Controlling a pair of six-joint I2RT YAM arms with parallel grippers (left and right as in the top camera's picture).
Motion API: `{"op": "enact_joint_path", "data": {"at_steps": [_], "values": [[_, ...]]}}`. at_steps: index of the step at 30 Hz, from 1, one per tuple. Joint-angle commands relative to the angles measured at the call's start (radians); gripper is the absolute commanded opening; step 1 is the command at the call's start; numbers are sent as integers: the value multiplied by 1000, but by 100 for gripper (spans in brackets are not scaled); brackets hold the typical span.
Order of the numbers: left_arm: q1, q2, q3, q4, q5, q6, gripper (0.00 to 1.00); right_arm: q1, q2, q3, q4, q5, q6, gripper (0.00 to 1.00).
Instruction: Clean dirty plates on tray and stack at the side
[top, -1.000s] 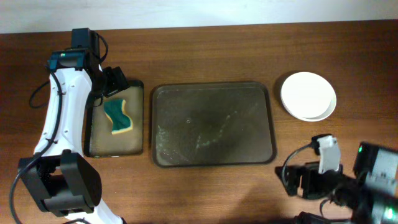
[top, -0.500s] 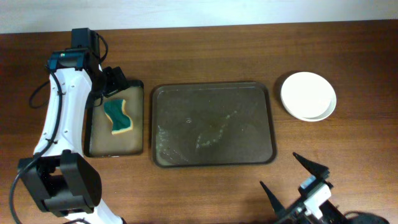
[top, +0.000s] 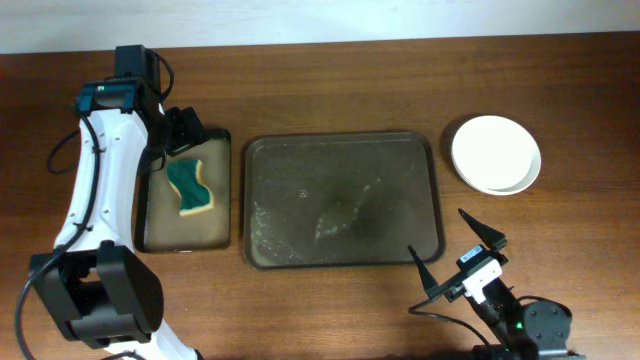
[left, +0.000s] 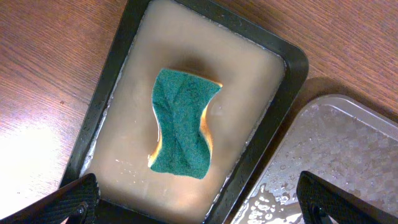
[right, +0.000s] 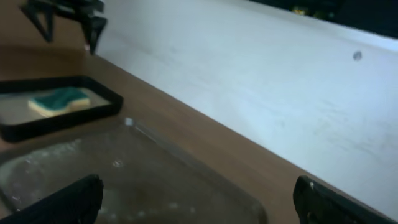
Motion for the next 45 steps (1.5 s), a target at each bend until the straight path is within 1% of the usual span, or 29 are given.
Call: {"op": "enact_joint_path", "data": {"at_steps": [1, 3, 7, 9, 11, 15, 45], "values": [[6, -11, 10, -1, 3, 1, 99, 6, -8, -74, 74, 118, 72, 98], [6, -11, 10, -1, 3, 1, 100, 6, -8, -115, 115, 189, 137, 98], [6, -11, 10, -1, 3, 1, 99, 5, -8, -114, 50, 370, 220, 98], [6, -11, 10, -1, 3, 1, 99, 4, -8, -114, 13, 510, 320, 98], [6, -11, 10, -1, 3, 1, 99, 3, -8, -114, 7, 589, 337, 98], [6, -11, 10, -1, 3, 1, 99, 4, -8, -114, 9, 616, 337, 98], [6, -11, 10, -1, 3, 1, 99, 4, -7, -114, 10, 605, 337, 98]]}}
